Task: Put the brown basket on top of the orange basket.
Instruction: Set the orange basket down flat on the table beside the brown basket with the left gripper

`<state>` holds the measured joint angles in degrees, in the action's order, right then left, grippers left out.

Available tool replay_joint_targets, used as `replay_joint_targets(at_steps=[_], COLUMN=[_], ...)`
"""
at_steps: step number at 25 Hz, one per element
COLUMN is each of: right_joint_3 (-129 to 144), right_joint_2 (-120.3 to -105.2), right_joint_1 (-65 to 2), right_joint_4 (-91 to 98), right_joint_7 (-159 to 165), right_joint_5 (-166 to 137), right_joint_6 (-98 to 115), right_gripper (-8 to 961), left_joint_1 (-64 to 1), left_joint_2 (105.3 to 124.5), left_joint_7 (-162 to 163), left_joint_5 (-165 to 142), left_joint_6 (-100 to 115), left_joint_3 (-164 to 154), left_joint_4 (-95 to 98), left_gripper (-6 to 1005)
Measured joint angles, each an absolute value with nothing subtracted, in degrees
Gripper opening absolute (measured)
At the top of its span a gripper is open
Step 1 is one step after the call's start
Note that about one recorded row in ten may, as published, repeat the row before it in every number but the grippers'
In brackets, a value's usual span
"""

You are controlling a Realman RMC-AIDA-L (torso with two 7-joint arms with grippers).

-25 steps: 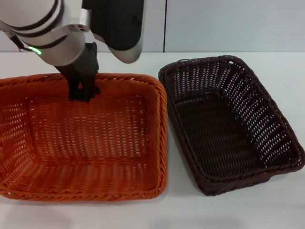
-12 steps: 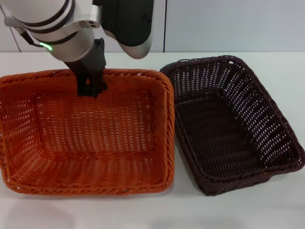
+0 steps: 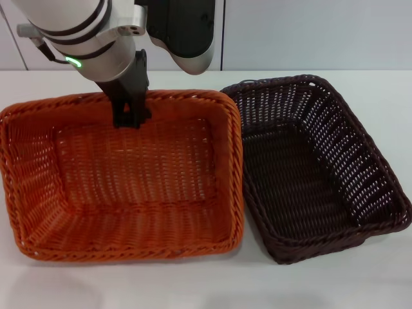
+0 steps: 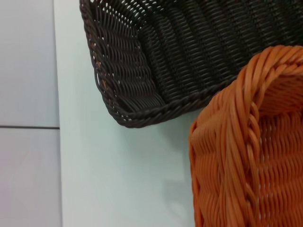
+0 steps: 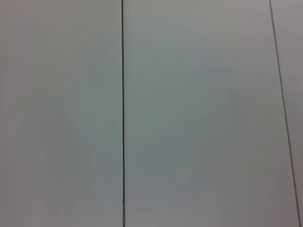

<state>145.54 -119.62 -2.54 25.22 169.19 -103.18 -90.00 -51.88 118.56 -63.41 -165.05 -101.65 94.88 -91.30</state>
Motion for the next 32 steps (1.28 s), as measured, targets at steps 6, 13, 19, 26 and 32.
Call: replay_joint_targets(at_steps=[6, 13, 19, 26, 32], right_joint_3=[145.54, 145.54, 145.54, 145.55, 145.55], right_joint_2=[-119.62, -119.62, -119.62, -119.62, -119.62], right_joint_1=[-2.55, -2.55, -2.46, -2.38, -2.37], right_joint_4=[25.22, 25.22, 25.07, 25.04, 25.04], right_joint_7=[169.19, 169.19, 169.19, 169.19, 169.19], right_joint_5=[-103.18, -103.18, -103.18, -103.18, -103.18], right_joint_6=[-90.0, -89.99, -90.0, -90.0, -90.0], right_gripper=[680, 680, 680, 680, 680], left_joint_1=[-51.16, -51.38, -52.12, -52.41, -52.48], left_joint_2=[118.44, 118.49, 118.47, 118.5, 118.5], left_joint_7=[-62.43, -62.9, -62.83, -61.2, -60.15], left_joint_5=[-165.05, -165.02, -164.93, -164.96, -164.94], left_joint_6=[-98.71, -96.66, -94.18, -89.81, -86.76], left_joint_3=[93.65, 93.26, 92.62, 90.53, 89.23], left_joint_4=[-88.6, -85.8, -81.66, -77.43, -76.51], left_gripper=[135, 135, 135, 141, 153])
